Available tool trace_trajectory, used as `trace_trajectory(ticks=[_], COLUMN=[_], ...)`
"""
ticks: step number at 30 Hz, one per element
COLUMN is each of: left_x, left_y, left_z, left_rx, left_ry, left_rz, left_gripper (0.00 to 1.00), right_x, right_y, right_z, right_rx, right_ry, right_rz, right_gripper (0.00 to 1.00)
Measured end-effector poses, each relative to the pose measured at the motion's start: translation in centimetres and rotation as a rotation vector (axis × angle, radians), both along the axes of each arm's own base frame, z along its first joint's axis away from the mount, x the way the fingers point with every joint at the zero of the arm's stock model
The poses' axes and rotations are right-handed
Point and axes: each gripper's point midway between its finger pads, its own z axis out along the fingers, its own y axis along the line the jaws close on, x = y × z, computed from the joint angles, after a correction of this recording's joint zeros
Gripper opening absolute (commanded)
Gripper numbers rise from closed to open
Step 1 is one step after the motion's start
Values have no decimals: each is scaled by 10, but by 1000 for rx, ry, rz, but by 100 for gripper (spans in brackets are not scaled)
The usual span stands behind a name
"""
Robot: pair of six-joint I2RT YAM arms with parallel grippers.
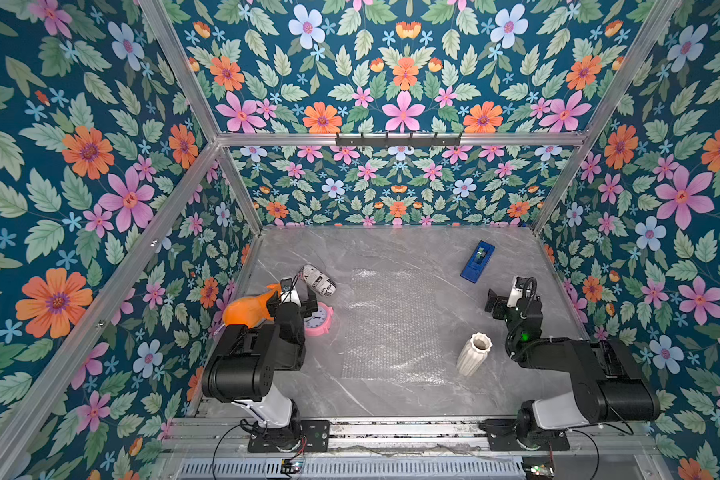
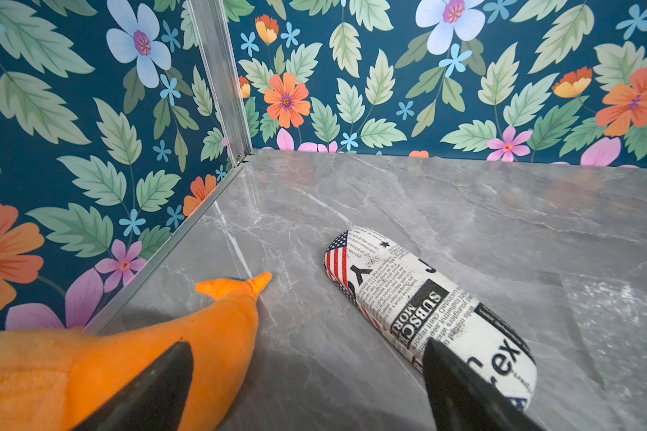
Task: Wrap vases in bubble wrap
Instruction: Pick up the vase from the center of the board.
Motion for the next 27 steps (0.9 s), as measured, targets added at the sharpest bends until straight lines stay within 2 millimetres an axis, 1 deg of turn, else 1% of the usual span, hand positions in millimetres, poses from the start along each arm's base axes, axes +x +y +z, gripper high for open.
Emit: trace_trajectory(ticks=[23, 26, 27], left_x=[0, 0, 0], left_y=[0, 0, -1], left_z=[-1, -1, 1], left_rx=[-1, -1, -1], left_ry=[7, 5, 4], left_rz=[-4, -5, -6], left_gripper=[100, 100, 100], right_x=[-1, -10, -13], right_y=[2, 7, 11], right_z=[-3, 1, 8], right_rx=[5, -4, -12], right_ry=[11, -6, -21], right_rz=[14, 26, 35], right_gripper=[99, 99, 99])
